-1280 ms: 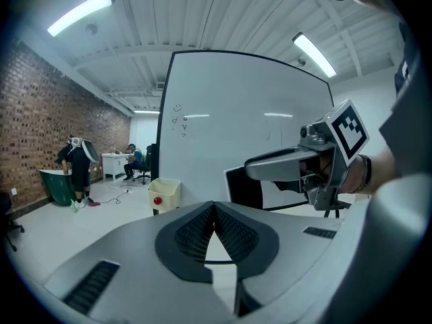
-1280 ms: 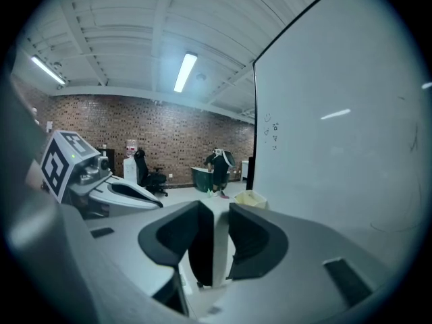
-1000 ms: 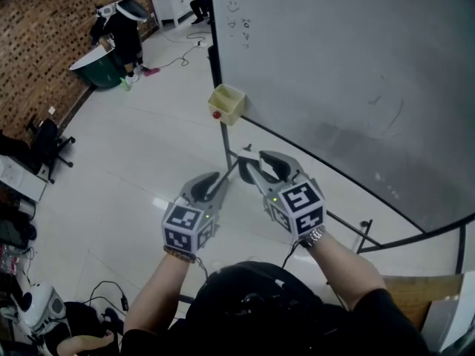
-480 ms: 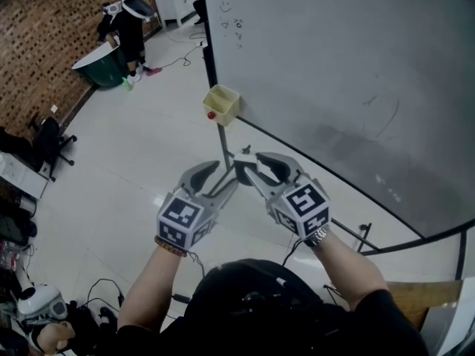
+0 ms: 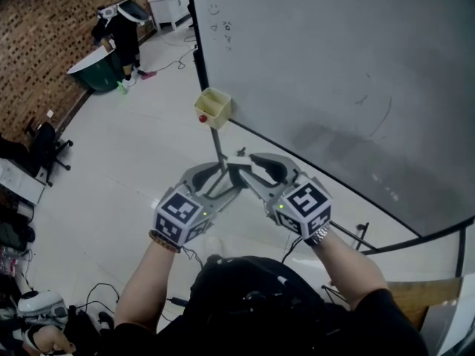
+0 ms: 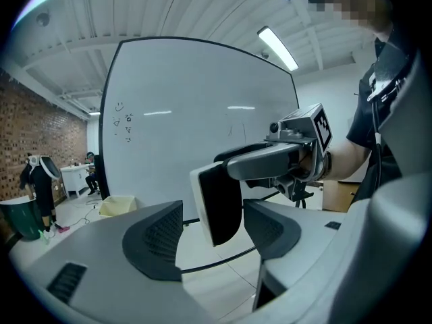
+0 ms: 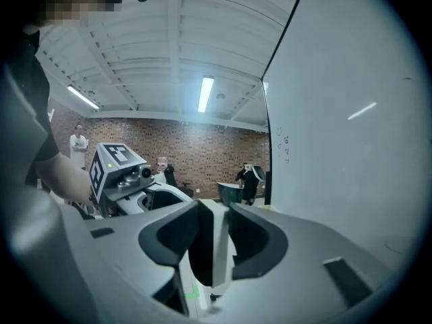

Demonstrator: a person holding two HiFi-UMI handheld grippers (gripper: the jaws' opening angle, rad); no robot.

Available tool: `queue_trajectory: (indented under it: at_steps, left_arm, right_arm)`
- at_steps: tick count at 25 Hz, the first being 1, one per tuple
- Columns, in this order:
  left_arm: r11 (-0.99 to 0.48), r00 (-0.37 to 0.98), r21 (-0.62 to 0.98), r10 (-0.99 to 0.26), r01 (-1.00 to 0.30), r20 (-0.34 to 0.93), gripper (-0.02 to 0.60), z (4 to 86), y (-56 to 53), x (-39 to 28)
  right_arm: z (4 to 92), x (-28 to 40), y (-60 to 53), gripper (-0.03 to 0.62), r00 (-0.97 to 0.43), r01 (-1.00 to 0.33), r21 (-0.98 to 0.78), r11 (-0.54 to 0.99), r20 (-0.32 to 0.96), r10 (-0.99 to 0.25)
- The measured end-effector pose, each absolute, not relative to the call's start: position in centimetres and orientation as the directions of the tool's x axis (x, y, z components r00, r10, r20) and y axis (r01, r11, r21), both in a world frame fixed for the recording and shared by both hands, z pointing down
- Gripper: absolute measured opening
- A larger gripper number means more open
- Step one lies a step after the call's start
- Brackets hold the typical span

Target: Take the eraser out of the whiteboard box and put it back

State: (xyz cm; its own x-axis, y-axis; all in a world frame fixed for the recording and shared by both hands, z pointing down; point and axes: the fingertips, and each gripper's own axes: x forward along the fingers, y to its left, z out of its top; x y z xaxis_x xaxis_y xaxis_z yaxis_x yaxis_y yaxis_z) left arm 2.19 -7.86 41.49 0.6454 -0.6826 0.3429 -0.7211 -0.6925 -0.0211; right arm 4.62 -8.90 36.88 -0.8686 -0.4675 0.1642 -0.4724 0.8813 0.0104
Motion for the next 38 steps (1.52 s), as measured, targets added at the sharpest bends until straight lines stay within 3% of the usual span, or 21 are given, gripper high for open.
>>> queue_trajectory:
  at_steps: [12, 14, 25, 38]
  left_arm:
    - [-0.732, 0.675, -0.032, -0.644, -0.681, 0.361, 0.274, 42.6, -9.3, 3.6]
    - [-0.728, 0.67, -0.031, -0.647, -0.685, 0.363, 0.237, 42.7, -9.6, 3.3]
    - [-0.7, 0.645, -0.033, -0.675, -0.714, 0.358, 0.19, 43.2, -11.8, 1.3]
    - [-0.65, 0.611, -0.018, -0.723, -0.76, 0.322, 0.187, 43.2, -16.5, -3.7]
  right_arm:
    - [37.0, 4.3, -9.5, 0.167, -0.89, -0.428, 0.022, 0.903, 0.16, -0.426]
    - [37.0, 4.1, -9.8, 0.167, -0.894, -0.422, 0.033, 0.906, 0.151, -0.422]
    - [37.5, 2.4, -11.7, 0.176, -0.892, -0.422, 0.043, 0.906, 0.158, -0.423]
    - [37.3, -1.1, -15.9, 0.21, -0.891, -0.438, 0.013, 0.899, 0.125, -0.436]
